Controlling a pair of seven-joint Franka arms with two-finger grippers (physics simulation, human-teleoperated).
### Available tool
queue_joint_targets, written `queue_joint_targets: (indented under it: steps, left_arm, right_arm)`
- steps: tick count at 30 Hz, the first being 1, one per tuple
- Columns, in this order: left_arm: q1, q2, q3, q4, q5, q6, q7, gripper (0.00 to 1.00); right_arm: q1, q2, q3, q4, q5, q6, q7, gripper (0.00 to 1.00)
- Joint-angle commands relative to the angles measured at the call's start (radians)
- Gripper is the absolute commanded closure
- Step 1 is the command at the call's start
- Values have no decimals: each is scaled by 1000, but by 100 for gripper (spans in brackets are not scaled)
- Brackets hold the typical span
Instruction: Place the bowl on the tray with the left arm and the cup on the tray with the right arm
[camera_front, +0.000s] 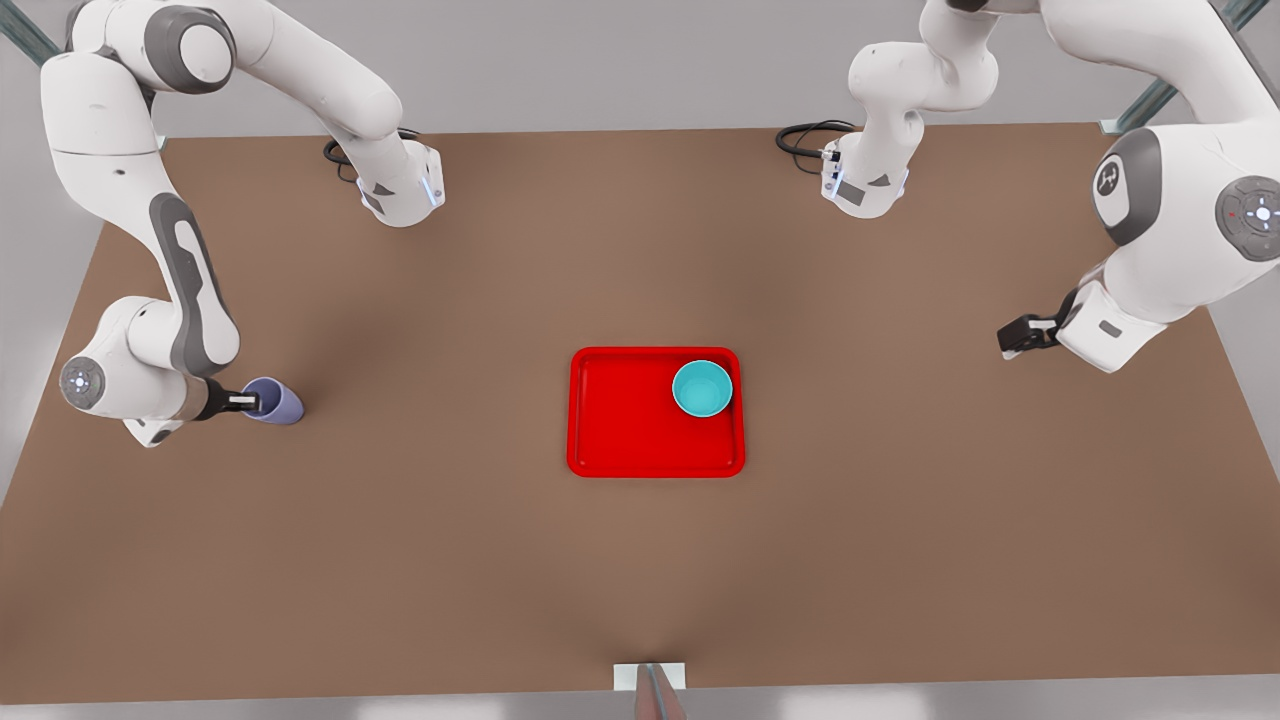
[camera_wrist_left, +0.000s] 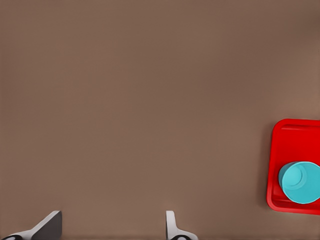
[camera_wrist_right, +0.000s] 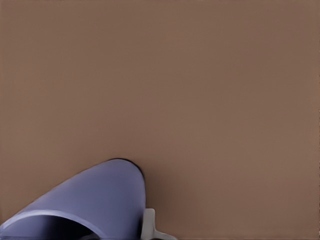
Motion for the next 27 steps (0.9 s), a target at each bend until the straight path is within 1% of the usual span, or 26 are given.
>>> queue_joint_targets:
  steps: [1, 24, 27]
  left_arm:
    - [-1, 0, 0, 0, 0, 0, 0, 0]
    - [-14, 21, 0, 2, -2, 2, 0, 0]
    - [-14, 46, 0, 45, -3, 0, -11, 0]
  right_arm:
    - [0, 0, 0, 0, 0, -1, 0, 69]
    - [5, -2, 2, -5, 3, 5, 0, 71]
    - [8, 0, 2, -3, 3, 5, 0, 72]
